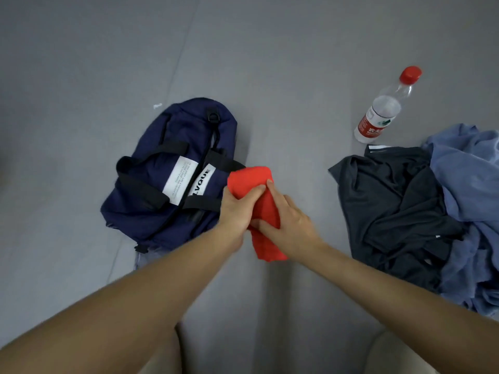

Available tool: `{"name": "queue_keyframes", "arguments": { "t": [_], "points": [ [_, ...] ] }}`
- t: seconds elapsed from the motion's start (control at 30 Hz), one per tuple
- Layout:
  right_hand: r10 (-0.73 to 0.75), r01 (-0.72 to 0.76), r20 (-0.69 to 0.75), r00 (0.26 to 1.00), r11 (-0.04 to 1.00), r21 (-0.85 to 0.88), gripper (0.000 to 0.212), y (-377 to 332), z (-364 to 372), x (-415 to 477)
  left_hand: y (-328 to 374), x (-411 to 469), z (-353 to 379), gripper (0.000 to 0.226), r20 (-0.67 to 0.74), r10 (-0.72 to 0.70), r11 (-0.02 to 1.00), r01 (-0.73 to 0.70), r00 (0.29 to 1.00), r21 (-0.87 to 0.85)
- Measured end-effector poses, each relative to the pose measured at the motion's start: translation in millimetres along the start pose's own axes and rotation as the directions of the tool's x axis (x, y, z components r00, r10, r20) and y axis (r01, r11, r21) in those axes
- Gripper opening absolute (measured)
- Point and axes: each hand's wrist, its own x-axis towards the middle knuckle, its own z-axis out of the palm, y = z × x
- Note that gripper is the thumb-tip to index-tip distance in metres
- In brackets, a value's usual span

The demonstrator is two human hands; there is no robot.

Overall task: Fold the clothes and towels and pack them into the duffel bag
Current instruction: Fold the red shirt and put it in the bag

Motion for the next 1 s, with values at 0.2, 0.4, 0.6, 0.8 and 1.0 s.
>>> {"name": "queue_keyframes", "arguments": {
  "t": [0.2,0.4,0.6,0.8,1.0],
  "points": [
    [-0.069,0.033,0.069,0.995,0.903,0.428,0.076,-92.7,-30.7,58.4,99.0,5.9,-83.3,0.046,0.193,0.109,0.992,-0.12,0.975,0.046],
    [-0.047,-0.253,0.388,0.92,0.685,0.683,0.095,-126.5,-3.1,117.5,113.3,43.9,-139.1,0.042,0.338,0.04,0.999,-0.048,0.94,0.014],
    [0.063,-0.255,0.276,0.959,0.617,0.745,0.083,-97.2,54.9,134.9,77.7,84.3,-152.3,0.057,0.17,0.15,0.957,-0.186,0.974,0.222],
    [0.226,-0.241,0.117,0.967,0.665,0.706,0.081,-63.1,75.0,139.3,-1.3,119.6,-177.4,0.048,0.121,0.505,0.292,-0.3,0.855,0.908],
    [0.246,-0.238,0.076,0.966,0.745,0.623,0.09,-62.9,94.6,140.1,-24.7,128.2,-199.1,0.066,0.133,0.505,-0.091,-0.101,0.853,0.991]
  ]
}}
